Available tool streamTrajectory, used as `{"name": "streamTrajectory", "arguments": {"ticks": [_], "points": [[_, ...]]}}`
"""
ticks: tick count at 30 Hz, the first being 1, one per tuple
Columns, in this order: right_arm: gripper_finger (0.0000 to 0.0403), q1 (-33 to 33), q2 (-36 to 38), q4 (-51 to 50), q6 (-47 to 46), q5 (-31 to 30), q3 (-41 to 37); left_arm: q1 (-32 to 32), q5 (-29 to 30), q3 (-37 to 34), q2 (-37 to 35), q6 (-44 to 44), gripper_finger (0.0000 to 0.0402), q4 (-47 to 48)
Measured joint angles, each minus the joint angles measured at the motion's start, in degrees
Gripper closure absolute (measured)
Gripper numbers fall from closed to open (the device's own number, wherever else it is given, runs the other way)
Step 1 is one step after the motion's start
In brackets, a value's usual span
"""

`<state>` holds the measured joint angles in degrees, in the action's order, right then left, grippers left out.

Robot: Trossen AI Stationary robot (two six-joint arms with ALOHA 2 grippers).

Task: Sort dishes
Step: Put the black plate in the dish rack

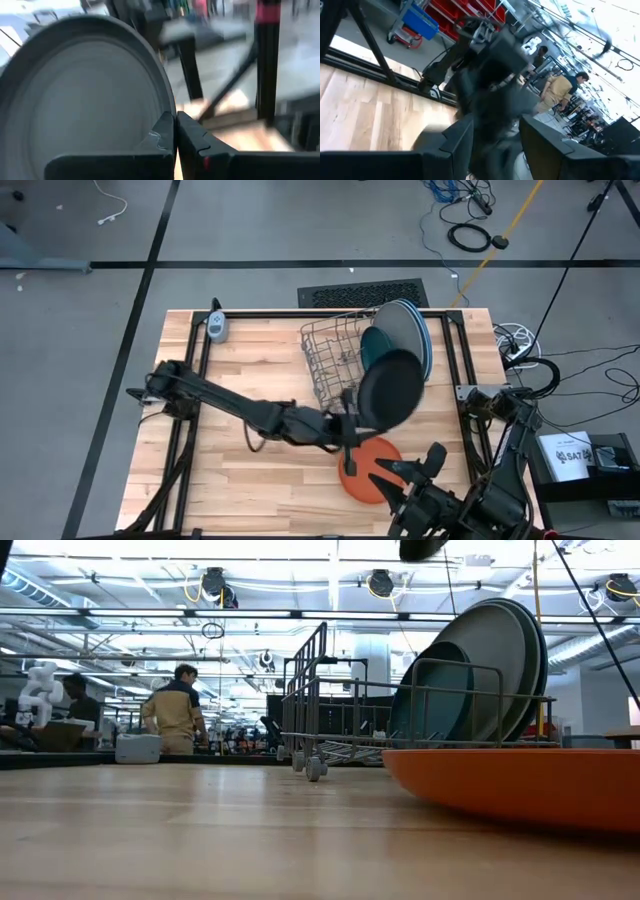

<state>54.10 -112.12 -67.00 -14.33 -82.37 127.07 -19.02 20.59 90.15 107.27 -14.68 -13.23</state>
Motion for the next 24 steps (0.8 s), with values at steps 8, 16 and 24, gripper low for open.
{"name": "streamTrajectory", "arguments": {"ticks": [8,16,24], "points": [[0.0250,2.5,0.0,-2.1,-0.1,0.0,0.0,5.8,1.5,-3.7,-5.2,23.8,0.0401,-6.5],[0.0250,6.1,0.0,-2.5,0.0,-0.9,0.0,12.7,0.1,-18.1,-5.0,51.5,0.0401,-25.6],[0.0250,8.9,0.0,-6.2,-3.3,-3.3,0.0,15.0,7.9,-24.0,-4.9,69.9,0.0401,-29.7]]}}
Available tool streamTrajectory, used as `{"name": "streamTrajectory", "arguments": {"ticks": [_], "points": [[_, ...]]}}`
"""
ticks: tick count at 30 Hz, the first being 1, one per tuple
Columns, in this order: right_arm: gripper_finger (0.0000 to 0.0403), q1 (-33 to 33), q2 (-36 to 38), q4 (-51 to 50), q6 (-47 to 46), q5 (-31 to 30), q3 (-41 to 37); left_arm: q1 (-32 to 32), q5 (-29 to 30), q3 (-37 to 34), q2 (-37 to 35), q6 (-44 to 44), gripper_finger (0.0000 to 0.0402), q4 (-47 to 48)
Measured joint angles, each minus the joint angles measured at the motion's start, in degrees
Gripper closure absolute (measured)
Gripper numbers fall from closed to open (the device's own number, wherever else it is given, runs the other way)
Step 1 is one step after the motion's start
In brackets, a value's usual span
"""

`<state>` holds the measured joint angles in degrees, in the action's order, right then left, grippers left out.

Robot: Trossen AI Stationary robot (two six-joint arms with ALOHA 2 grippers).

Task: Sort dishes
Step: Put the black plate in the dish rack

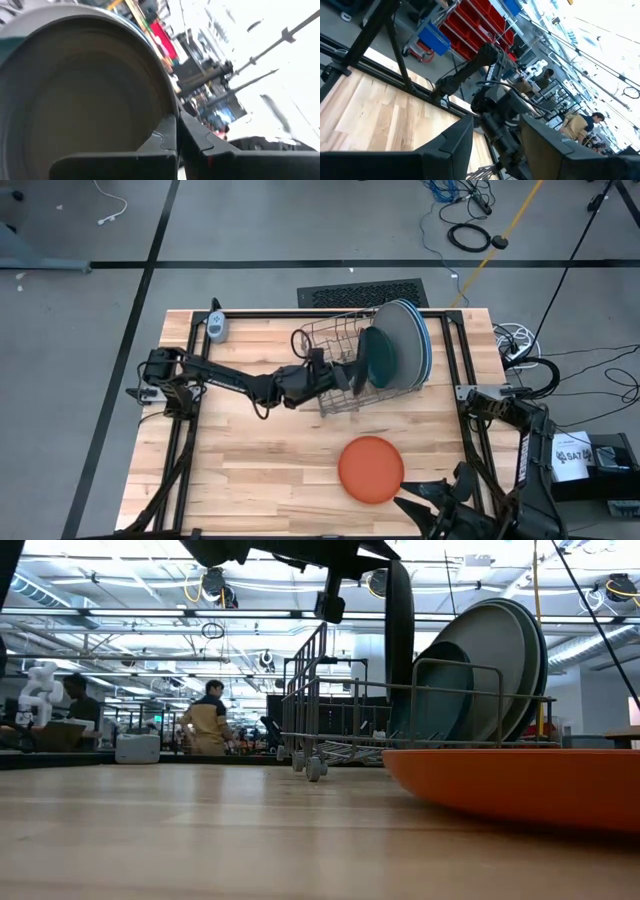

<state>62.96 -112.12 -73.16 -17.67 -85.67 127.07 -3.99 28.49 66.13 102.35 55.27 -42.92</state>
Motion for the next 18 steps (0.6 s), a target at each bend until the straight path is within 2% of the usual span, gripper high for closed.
{"name": "streamTrajectory", "arguments": {"ticks": [5,10,12,15,18], "points": [[0.0250,0.3,0.0,-5.5,-5.9,-0.3,0.0,1.0,5.8,0.0,0.1,3.6,0.0401,-0.2],[0.0250,0.3,0.0,-9.8,-10.8,-0.3,0.0,3.1,5.9,0.0,1.7,10.8,0.0401,-0.8],[0.0250,0.3,0.0,-10.6,-11.7,-0.3,0.0,3.4,5.1,0.0,3.7,13.7,0.0401,-3.9],[0.0250,0.2,0.0,-10.7,-11.9,-0.3,0.0,3.6,4.4,0.2,6.3,14.7,0.0401,-8.4],[0.0250,0.2,0.0,-10.7,-11.9,-0.3,0.0,3.7,4.3,1.3,8.5,14.9,0.0401,-9.0]]}}
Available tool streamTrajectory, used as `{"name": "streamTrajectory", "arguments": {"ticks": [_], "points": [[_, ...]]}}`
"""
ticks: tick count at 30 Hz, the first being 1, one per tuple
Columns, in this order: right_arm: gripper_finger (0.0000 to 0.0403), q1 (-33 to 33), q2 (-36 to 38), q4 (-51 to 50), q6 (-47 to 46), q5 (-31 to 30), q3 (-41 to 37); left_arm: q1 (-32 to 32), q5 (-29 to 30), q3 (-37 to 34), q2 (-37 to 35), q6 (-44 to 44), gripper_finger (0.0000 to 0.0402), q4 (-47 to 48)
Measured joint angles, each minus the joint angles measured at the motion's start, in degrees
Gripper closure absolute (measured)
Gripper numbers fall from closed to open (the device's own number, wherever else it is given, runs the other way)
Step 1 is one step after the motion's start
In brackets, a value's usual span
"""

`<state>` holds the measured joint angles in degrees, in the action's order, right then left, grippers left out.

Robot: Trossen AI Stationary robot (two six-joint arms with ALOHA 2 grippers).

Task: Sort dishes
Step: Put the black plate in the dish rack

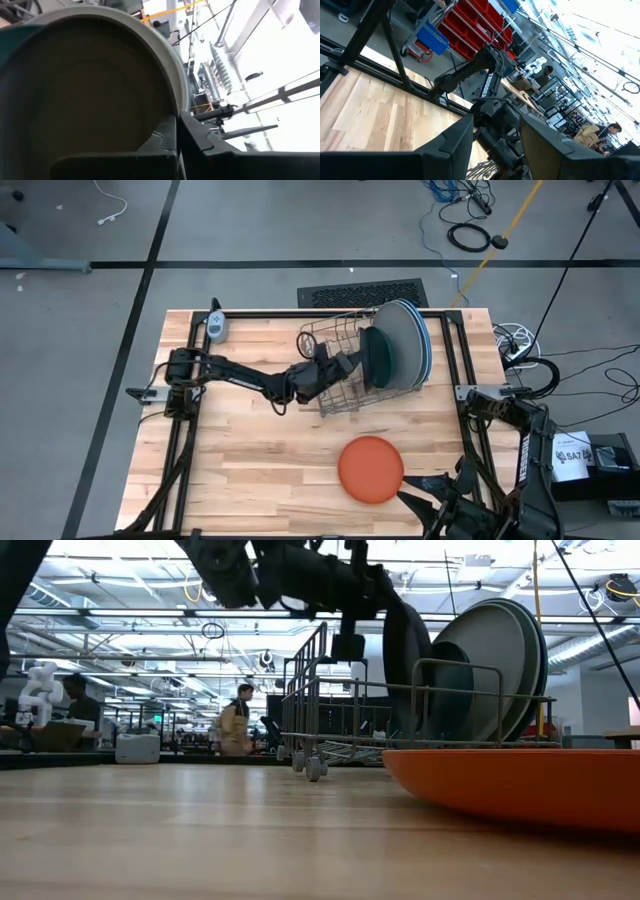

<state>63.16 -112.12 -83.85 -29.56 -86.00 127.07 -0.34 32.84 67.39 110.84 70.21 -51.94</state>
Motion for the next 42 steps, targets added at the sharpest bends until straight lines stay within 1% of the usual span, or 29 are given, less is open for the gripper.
{"name": "streamTrajectory", "arguments": {"ticks": [4,10,13,15,18,22,30,34,42], "points": [[0.0250,0.0,0.0,0.0,-0.2,0.0,0.0,0.0,0.8,0.6,1.5,0.0,0.0401,0.0],[0.0250,0.0,0.0,-0.3,-0.2,0.0,0.0,-1.2,7.3,0.7,1.6,-0.8,0.0401,-1.4],[0.0250,0.0,0.0,-0.4,-0.3,0.2,0.0,-2.1,9.1,0.7,1.5,-3.2,0.0401,-3.8],[0.0250,0.0,0.0,-0.5,-0.3,0.4,0.0,-2.5,10.3,0.7,1.5,-3.6,0.0401,-3.6],[0.0250,0.0,0.0,-0.5,-0.3,0.4,0.0,-2.2,10.4,0.7,1.5,-3.0,0.0401,-1.0],[0.0250,0.0,0.0,-0.5,-0.3,0.4,0.0,-1.7,11.1,0.7,1.5,-0.1,0.0401,2.1],[0.0250,0.0,0.0,-0.5,-0.3,0.4,0.0,-0.5,11.2,0.7,1.5,0.2,0.0401,1.9],[0.0250,-0.1,0.0,-0.5,-0.3,0.4,0.0,0.0,10.8,0.7,1.5,4.0,0.0400,2.0],[0.0250,-0.1,0.0,-0.4,-0.3,0.4,0.0,0.2,9.6,0.7,1.5,4.5,0.0400,2.2]]}}
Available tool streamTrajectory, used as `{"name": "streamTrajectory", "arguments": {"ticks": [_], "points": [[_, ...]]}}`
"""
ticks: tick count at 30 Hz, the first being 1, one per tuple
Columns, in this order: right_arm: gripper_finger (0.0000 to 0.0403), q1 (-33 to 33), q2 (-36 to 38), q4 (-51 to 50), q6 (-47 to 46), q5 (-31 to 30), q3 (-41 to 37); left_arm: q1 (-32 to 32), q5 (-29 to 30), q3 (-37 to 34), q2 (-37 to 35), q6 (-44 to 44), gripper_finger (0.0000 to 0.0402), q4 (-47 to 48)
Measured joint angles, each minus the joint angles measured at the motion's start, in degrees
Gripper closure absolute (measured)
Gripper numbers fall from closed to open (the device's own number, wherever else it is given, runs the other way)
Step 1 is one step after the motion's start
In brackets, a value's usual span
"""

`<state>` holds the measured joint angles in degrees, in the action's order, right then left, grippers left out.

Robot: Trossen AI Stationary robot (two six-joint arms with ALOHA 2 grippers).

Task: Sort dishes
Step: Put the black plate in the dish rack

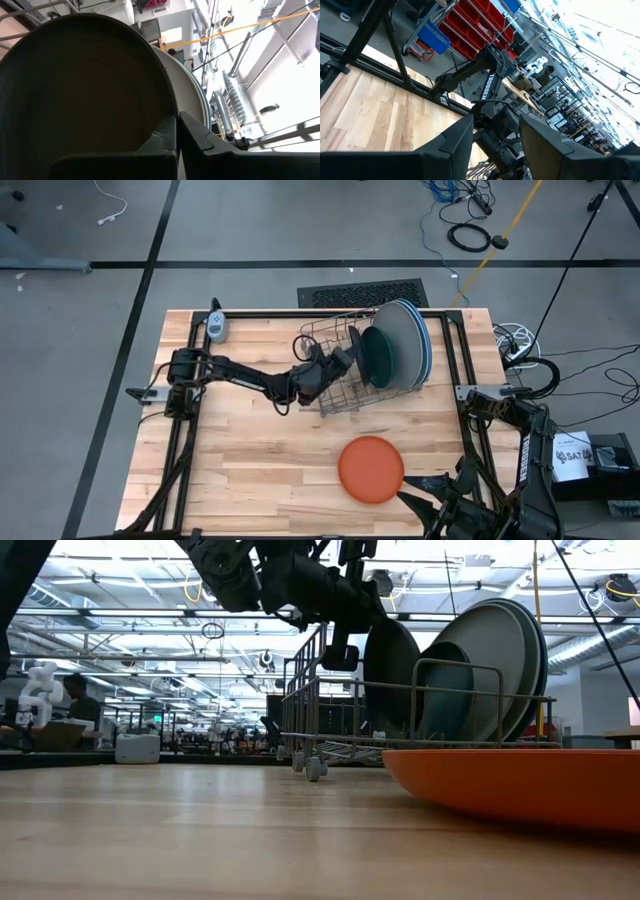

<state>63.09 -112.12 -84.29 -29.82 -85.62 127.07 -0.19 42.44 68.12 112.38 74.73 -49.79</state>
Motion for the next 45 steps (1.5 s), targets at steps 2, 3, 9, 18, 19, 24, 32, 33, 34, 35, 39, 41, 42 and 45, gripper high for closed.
{"name": "streamTrajectory", "arguments": {"ticks": [2,3,9,18,19,24,32,33,34,35,39,41,42,45], "points": [[0.0250,0.0,0.0,0.0,0.0,0.0,0.0,-0.2,0.0,0.0,0.0,0.0,0.0400,0.2],[0.0250,0.0,0.0,0.0,0.0,0.0,0.0,-0.4,0.0,0.0,0.0,0.0,0.0400,0.2],[0.0250,0.0,0.0,0.0,0.0,0.0,0.0,-0.8,-0.3,0.0,0.0,5.2,0.0400,5.7],[0.0250,0.0,0.0,0.1,0.0,0.0,0.0,-0.5,0.0,0.0,-0.1,9.3,0.0399,7.5],[0.0250,0.0,0.0,0.1,0.0,0.0,0.0,-0.5,-0.1,0.0,-0.1,8.3,0.0399,6.9],[0.0250,0.0,0.0,0.1,-0.2,0.0,0.0,-0.7,-2.3,0.0,-0.1,5.5,0.0383,3.8],[0.0250,0.0,0.0,0.0,-0.2,0.0,0.0,-0.6,-4.1,0.0,0.0,5.5,0.0302,3.6],[0.0250,0.0,0.0,0.0,-0.2,0.0,0.0,-0.6,-4.1,0.0,0.0,5.5,0.0291,3.6],[0.0250,0.0,0.0,0.0,-0.2,0.0,0.0,-0.6,-4.1,0.0,0.0,5.5,0.0281,3.5],[0.0250,0.0,0.0,0.0,-0.2,0.0,0.0,-0.6,-4.1,0.0,0.0,5.6,0.0272,3.5],[0.0250,0.0,0.0,0.0,-0.4,0.0,0.0,-0.4,-4.1,0.0,0.0,5.8,0.0243,3.5],[0.0250,0.0,0.0,0.0,-0.4,0.0,0.0,0.0,-4.1,0.0,0.0,5.8,0.0233,3.5],[0.0250,0.0,0.0,0.0,-0.4,0.0,0.0,0.3,-4.1,0.0,0.0,5.8,0.0230,3.5],[0.0250,0.0,0.0,0.0,-0.6,0.0,0.0,0.6,-4.2,0.0,0.0,5.9,0.0228,3.4]]}}
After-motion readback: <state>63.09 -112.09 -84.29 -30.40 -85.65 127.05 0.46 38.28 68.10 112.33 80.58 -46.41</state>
